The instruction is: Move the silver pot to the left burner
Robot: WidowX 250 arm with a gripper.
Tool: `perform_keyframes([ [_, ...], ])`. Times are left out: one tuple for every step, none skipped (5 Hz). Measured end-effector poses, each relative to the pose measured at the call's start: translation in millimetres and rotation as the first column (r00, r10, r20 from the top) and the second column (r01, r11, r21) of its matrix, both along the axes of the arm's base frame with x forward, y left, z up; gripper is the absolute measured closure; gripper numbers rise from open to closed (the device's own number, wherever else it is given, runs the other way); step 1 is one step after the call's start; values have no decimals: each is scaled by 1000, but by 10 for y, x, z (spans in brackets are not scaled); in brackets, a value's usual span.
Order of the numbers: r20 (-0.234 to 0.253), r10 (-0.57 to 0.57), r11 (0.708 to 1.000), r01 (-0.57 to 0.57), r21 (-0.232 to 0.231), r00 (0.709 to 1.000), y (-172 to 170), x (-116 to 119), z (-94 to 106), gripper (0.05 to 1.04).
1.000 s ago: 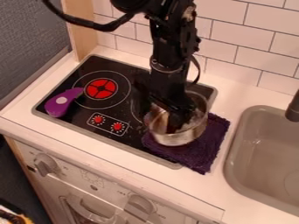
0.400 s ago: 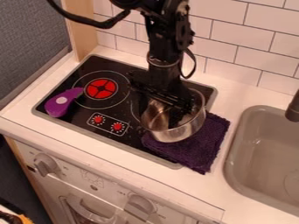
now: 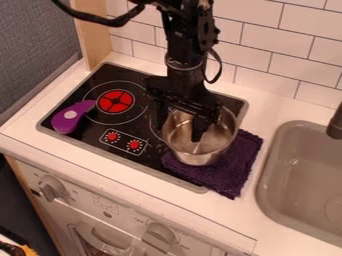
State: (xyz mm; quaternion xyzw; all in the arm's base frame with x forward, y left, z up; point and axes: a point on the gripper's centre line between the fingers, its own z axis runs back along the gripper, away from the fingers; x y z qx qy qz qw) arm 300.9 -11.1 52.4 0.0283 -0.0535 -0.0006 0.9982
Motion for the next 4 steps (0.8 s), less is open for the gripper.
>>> perform_keyframes([
  [10,-9,1000,9,-2,1000,-6,34,34,83],
  [48,4,1000,-4,-1,999,10,62,160,83],
  [18,23,1000,-23,21,1000,109,71,46,83],
  [-25,32,999,-31,38,999,169,64,-95,83],
])
